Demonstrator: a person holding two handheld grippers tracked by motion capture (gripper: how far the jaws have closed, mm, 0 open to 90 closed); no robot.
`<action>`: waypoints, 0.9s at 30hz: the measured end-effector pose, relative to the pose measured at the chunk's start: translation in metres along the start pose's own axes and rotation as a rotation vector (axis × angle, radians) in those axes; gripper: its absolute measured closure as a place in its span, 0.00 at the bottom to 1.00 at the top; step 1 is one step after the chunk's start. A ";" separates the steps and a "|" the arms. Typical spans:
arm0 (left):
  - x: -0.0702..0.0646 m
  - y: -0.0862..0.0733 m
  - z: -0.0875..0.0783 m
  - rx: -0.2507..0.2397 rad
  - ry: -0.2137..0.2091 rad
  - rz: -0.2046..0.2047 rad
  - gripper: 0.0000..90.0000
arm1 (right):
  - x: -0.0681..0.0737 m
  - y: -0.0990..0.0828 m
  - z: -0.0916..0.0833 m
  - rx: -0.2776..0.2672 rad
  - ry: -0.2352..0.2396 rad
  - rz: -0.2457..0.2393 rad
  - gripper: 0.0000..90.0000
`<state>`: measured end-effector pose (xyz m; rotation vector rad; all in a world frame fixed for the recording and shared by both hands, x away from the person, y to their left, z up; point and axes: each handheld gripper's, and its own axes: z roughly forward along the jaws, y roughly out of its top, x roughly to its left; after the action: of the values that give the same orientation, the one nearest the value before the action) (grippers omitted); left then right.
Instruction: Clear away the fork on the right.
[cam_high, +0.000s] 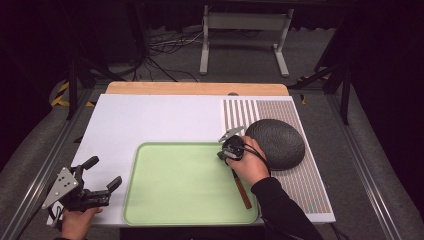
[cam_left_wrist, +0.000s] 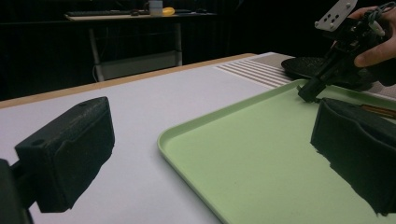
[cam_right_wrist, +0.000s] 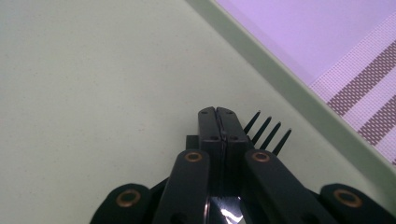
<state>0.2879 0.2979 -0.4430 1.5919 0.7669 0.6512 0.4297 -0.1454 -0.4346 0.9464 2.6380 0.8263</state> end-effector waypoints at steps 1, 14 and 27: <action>0.000 0.000 0.000 0.000 0.000 0.000 0.00 | -0.001 0.000 0.000 0.001 -0.006 0.000 1.00; 0.000 0.000 0.000 0.001 0.001 0.000 0.00 | -0.012 -0.008 -0.005 0.011 -0.038 0.025 1.00; 0.000 0.000 0.000 0.002 -0.001 0.000 0.00 | -0.023 -0.017 -0.012 0.016 -0.063 0.062 1.00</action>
<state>0.2880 0.2976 -0.4431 1.5935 0.7674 0.6500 0.4344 -0.1762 -0.4343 1.0454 2.5767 0.7772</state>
